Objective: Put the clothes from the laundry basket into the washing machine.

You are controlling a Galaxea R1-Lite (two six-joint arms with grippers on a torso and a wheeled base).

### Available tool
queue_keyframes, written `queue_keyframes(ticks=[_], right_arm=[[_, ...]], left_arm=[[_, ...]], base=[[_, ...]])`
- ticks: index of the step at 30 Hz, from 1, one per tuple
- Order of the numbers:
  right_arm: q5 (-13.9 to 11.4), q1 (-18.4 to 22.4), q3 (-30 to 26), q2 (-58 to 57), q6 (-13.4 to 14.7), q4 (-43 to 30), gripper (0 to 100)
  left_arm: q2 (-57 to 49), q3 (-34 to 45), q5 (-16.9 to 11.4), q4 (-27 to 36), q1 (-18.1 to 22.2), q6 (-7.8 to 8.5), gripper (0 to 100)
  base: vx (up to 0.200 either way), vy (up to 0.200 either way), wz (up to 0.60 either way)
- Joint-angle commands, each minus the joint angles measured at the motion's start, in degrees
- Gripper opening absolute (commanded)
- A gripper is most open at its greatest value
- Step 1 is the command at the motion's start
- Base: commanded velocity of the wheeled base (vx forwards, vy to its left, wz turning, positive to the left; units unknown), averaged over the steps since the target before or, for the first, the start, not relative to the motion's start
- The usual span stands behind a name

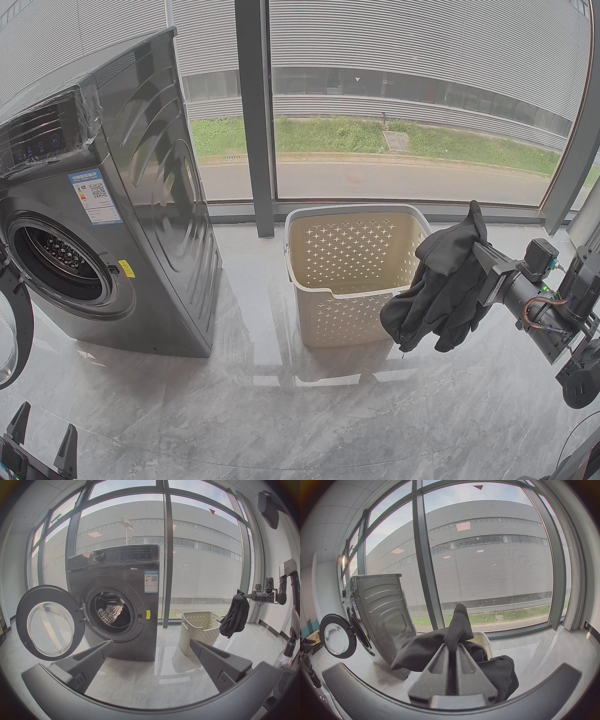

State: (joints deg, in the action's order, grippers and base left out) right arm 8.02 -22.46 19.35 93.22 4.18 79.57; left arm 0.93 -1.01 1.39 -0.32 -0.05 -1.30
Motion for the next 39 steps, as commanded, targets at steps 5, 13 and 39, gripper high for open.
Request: queue_keyframes(ticks=[5,13,39], right_arm=[[0.0,0.0,-1.2,0.2,0.1,0.1,0],[-0.2,0.0,-1.1,0.3,0.1,0.1,0],[-0.3,-2.3,-1.2,0.6,0.8,0.1,0]], left_arm=[[-0.9,0.9,0.0,-0.1,0.0,-0.19,100],[-0.9,1.0,0.0,0.0,0.0,-0.19,100],[-0.9,0.9,-0.1,0.0,0.0,-0.19,100]], base=[[0.000,0.200,0.00],[0.000,0.200,0.00],[0.000,0.200,0.00]])
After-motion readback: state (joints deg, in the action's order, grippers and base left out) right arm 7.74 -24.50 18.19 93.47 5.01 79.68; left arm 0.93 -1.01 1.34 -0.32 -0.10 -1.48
